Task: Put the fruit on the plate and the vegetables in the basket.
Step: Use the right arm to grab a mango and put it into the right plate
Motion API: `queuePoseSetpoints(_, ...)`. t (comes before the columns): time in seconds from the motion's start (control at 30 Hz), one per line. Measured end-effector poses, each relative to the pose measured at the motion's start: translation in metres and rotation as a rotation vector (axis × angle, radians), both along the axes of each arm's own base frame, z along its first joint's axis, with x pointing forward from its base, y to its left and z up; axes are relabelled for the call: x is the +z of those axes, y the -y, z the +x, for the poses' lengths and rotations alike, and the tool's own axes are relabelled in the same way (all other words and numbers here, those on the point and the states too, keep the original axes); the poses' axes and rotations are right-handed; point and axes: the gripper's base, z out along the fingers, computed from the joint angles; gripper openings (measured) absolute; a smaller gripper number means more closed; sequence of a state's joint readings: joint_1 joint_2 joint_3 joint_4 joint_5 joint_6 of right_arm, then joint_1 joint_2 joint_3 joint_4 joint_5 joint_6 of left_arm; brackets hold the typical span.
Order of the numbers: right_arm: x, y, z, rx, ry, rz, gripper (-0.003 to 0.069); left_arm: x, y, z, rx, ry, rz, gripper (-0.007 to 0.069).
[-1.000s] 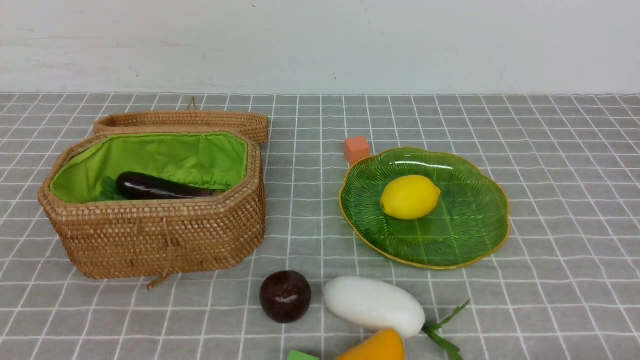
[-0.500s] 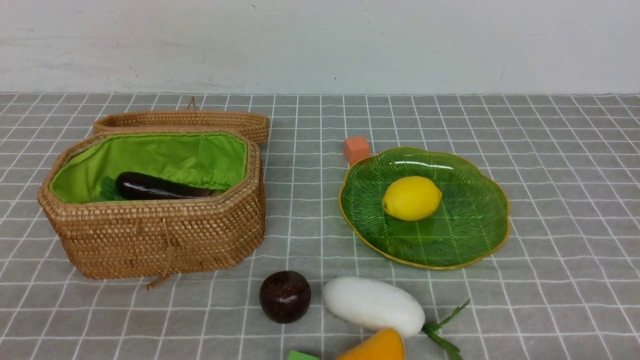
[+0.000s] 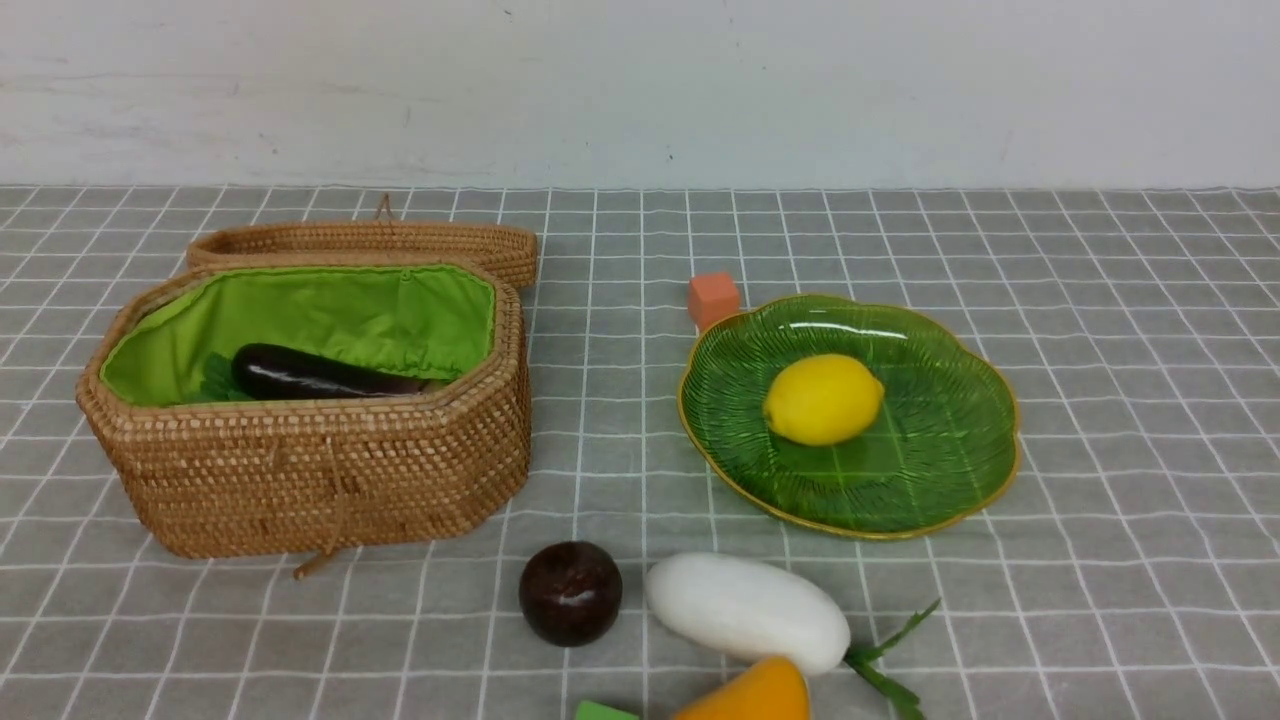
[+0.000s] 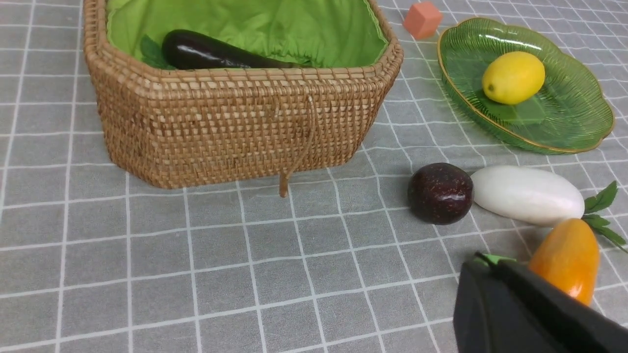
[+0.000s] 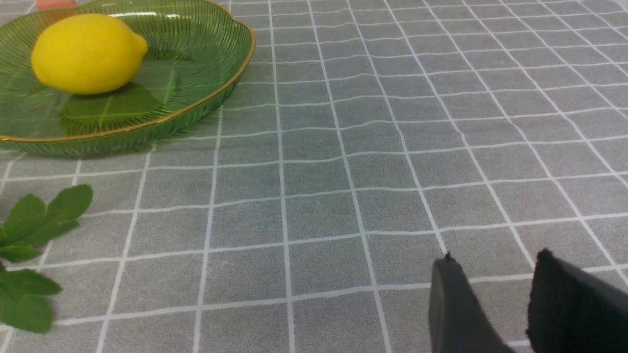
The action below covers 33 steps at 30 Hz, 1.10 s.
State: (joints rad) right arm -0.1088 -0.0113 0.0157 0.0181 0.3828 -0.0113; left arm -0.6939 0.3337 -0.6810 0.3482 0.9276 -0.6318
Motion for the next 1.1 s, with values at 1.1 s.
queuePoseSetpoints(1.1, 0.000, 0.000, 0.000, 0.000, 0.000, 0.000, 0.0242, -0.106, -0.010, 0.002, 0.328, 0.308, 0.196, -0.0006)
